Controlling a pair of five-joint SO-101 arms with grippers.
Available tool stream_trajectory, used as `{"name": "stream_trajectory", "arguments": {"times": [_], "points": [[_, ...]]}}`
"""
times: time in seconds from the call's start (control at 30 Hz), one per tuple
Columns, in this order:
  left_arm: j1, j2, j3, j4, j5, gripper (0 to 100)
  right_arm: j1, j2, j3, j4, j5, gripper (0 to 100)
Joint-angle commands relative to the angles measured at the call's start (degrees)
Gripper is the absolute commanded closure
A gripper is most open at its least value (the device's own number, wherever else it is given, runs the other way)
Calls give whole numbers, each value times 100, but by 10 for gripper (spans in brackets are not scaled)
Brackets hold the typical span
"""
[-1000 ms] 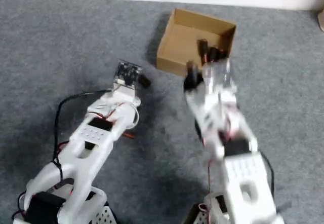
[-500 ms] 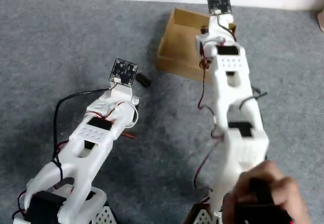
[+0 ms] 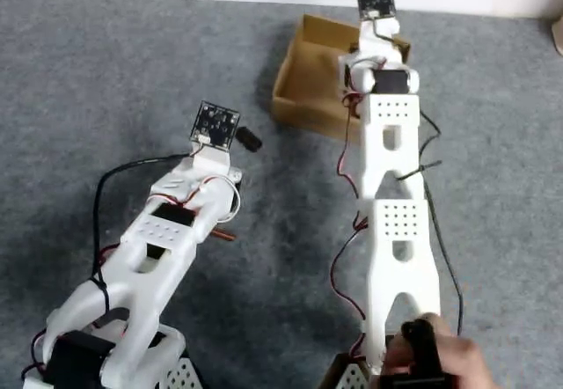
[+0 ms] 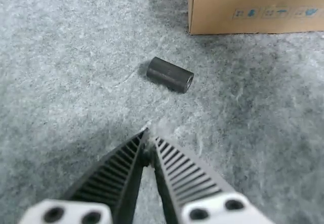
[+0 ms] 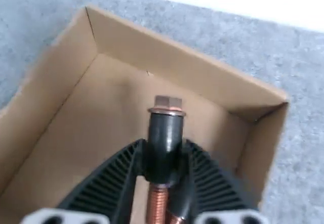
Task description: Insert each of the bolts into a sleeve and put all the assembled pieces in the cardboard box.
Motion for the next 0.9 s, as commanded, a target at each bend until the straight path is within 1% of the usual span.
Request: {"name": "stream_trajectory", "arguments": {"times": [0.0,0.07,0.1,0.23,0.33,0.4,0.47,0.53,0.7,0.87], "points": [[-31,-13,-286,-141,44,990,-40,-66,-470,374,-44,752],[-31,-13,-286,-141,44,990,-84,-66,-497,593,-44,697],[-31,-13,-286,-141,44,990,-110,-66,-505,681,-44,686],[-66,-13,-286,-141,62,989,-215,-84,-514,980,-44,683],[-189,-13,-295,-149,79,989,-365,-84,-725,1393,-44,683],[-347,-4,-391,-149,290,989,-541,-163,-892,1763,-44,683],[-602,-4,-409,-149,659,989,-734,-418,-963,2237,-88,683],[-787,-4,-435,-149,914,989,-778,-743,-963,2589,-255,683],[-848,-4,-462,-141,958,989,-796,-1974,-963,3380,-264,683],[-936,-22,-470,-141,941,989,-804,-3020,-963,3459,-281,683]]}}
